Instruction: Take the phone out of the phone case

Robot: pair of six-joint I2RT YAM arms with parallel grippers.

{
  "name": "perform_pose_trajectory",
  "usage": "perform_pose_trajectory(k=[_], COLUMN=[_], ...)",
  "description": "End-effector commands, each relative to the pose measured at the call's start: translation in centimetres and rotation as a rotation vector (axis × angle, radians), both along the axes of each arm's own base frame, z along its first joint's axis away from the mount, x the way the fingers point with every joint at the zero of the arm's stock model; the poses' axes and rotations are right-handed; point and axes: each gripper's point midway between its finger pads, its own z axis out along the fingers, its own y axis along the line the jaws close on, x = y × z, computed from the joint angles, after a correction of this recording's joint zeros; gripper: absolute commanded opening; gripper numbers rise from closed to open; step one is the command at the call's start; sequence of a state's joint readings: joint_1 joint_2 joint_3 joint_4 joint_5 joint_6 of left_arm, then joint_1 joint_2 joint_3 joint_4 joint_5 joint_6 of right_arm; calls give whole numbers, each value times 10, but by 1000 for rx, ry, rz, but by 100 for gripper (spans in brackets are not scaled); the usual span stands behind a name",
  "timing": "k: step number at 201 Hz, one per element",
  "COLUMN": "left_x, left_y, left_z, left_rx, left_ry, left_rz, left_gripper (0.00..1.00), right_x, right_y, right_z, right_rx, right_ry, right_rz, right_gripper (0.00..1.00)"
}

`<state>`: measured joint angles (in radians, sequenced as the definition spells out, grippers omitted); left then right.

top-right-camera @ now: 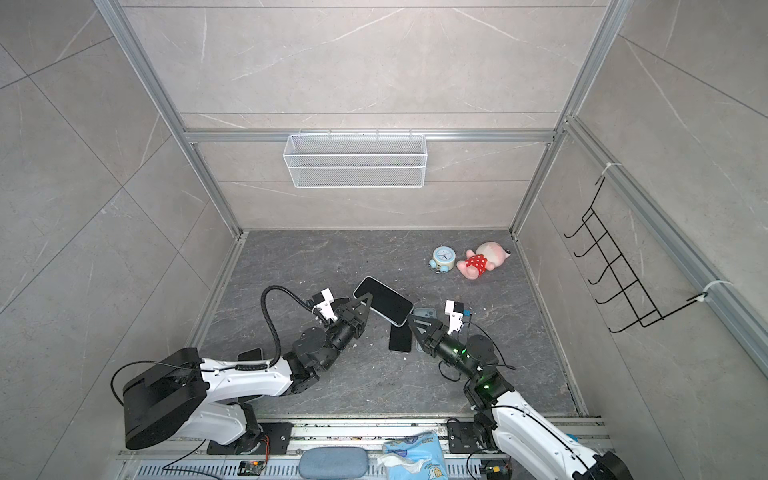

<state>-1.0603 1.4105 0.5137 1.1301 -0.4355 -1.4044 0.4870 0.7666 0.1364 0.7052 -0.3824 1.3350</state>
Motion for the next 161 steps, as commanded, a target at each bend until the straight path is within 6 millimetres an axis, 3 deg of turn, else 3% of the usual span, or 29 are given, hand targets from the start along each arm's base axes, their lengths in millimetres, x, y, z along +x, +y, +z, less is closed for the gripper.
perform_pose_trajectory(k=[1,42,106,127,161], left_x=[-21,-25,-23,-22,-18], left_y=[-15,-26,-16,-12,-3], left_z=[78,84,55,46,20], left_rx=[-215,-239,-217,-208,-183], left_ry=[-143,-153,-100,-81,-25], left_rz=[-106,-130,-96,-86,-46], left_gripper=[0,0,0,0,0], right_x=[-2,9,7,4,-2], right_y=[5,17,11,8,4], right_z=[-26,-29,-16,-7,9], right_rx=[-40,-22,32,37,57], right_ry=[55,58,13,-10,-38], right_rz=[20,40,15,5,5], right_gripper=[51,48,44,37,18])
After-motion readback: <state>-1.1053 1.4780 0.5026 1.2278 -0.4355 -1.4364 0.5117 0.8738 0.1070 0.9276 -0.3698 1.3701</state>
